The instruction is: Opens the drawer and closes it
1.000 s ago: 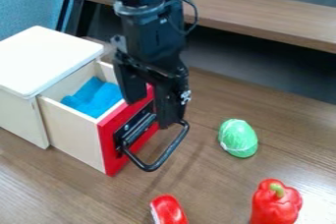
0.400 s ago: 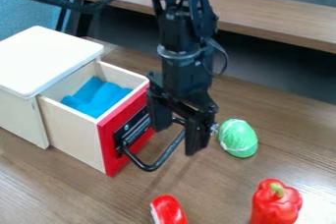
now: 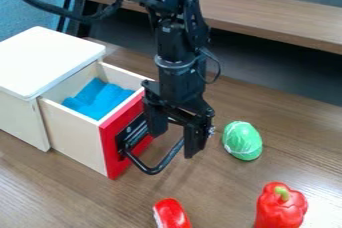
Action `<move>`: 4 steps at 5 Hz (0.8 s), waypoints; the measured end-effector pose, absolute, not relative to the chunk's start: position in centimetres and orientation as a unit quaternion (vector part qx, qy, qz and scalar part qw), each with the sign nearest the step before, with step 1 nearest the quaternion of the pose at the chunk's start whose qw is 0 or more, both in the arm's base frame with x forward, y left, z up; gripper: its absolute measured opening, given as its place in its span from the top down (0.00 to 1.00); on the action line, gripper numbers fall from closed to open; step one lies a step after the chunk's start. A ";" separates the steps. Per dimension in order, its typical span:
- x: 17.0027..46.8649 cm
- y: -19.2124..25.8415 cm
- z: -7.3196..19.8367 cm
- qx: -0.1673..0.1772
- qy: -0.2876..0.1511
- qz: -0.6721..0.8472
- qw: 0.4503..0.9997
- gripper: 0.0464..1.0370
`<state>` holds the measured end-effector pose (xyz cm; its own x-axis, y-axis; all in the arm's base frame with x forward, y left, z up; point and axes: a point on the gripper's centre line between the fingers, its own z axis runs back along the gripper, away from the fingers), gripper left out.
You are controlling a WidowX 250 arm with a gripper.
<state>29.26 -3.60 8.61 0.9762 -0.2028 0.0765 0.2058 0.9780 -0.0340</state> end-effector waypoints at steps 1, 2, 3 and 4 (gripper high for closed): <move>29.4 -3.4 7.7 -0.015 -0.028 -0.091 0.995 0.04; 29.5 -2.5 7.5 -0.007 -0.023 -0.074 0.997 0.04; 29.8 -1.6 7.9 0.013 -0.024 -0.063 0.998 0.04; 30.0 -0.5 8.1 0.018 -0.026 -0.038 0.999 0.04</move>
